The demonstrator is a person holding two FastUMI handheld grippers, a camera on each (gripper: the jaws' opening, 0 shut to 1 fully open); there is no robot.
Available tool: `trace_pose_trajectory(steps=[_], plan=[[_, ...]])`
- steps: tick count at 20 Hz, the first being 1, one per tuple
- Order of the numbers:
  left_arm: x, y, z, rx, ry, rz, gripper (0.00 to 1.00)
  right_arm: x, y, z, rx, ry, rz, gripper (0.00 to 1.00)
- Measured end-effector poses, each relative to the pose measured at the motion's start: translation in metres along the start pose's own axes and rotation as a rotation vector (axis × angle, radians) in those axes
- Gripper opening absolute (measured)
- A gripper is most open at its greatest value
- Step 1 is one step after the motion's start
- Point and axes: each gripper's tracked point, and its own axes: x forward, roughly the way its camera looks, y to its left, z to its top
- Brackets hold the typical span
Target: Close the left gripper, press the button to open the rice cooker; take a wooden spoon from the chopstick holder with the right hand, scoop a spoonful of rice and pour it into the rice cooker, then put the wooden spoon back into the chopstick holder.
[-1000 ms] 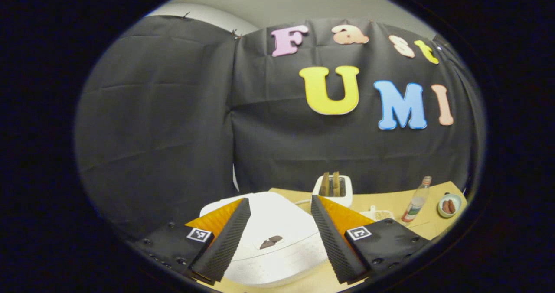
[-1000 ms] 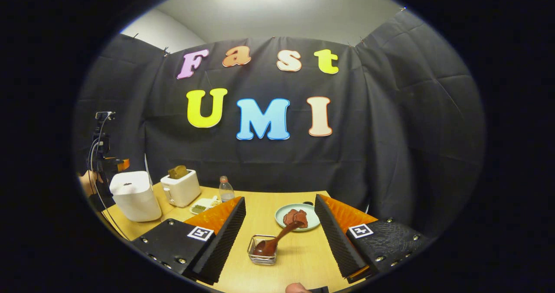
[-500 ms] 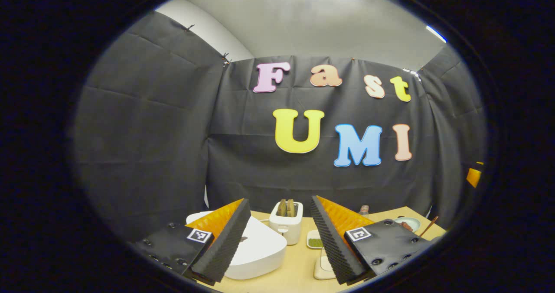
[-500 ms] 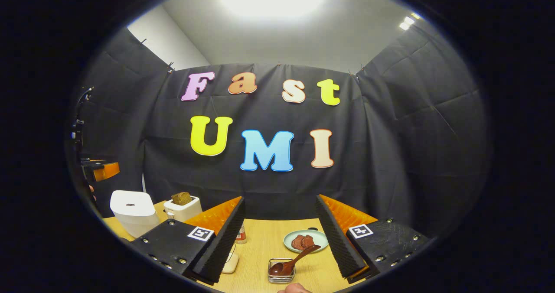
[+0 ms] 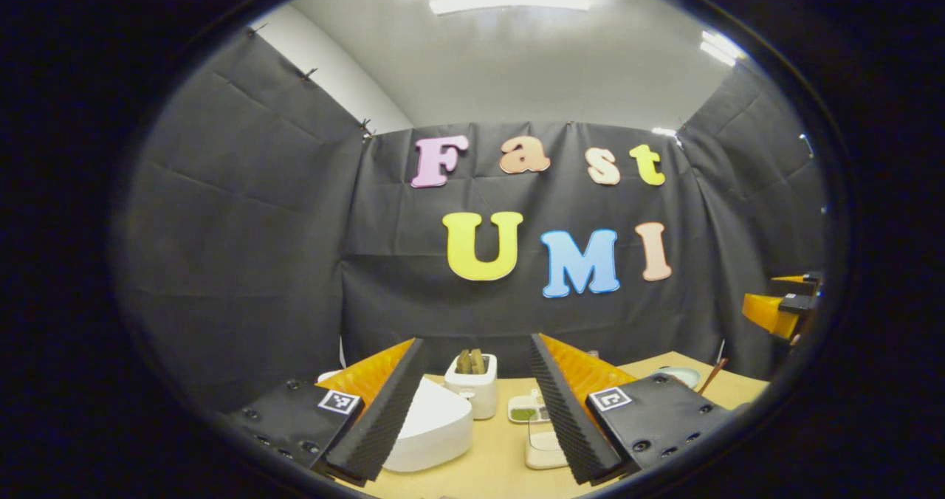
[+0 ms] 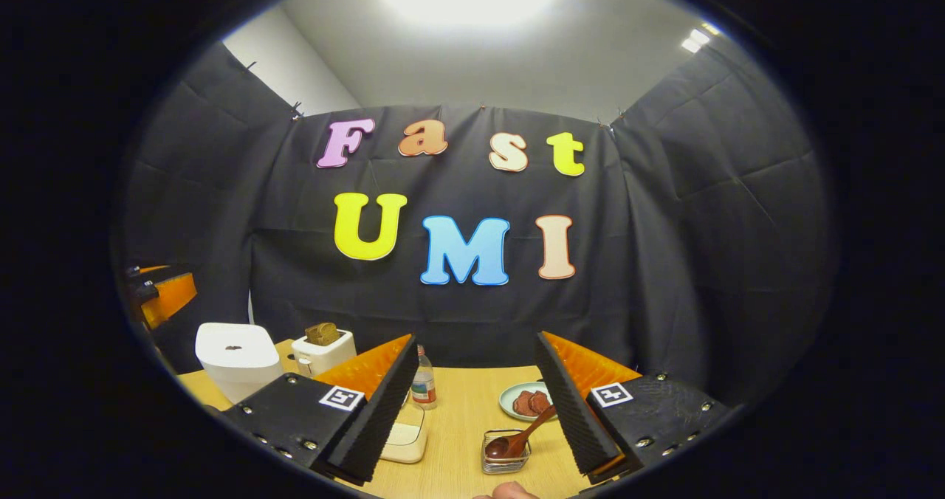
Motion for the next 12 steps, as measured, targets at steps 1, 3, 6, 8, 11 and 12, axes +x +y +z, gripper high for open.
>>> trace_pose_trajectory(steps=[1,3,6,8,11,12], plan=[[-0.003,0.003,-0.004,-0.016,0.003,0.011,0.97,0.0,0.003,0.003,-0.003,-0.008,0.006,0.96],[-0.005,0.009,-0.001,-0.016,-0.007,0.021,0.97,0.0,0.002,0.006,-0.01,-0.018,0.002,0.96],[-0.001,0.019,0.005,0.041,-0.013,0.038,0.97,0.002,0.007,0.002,-0.007,-0.003,0.014,0.96],[0.001,0.017,0.012,0.051,-0.026,0.03,0.95,0.002,0.007,0.003,0.0,0.001,0.014,0.96],[0.004,0.014,0.014,0.072,-0.03,0.021,0.95,0.002,0.005,0.003,0.0,0.001,0.007,0.96],[0.002,0.012,0.014,0.073,-0.028,0.017,0.97,0.002,0.006,0.002,-0.003,0.005,0.005,0.96]])
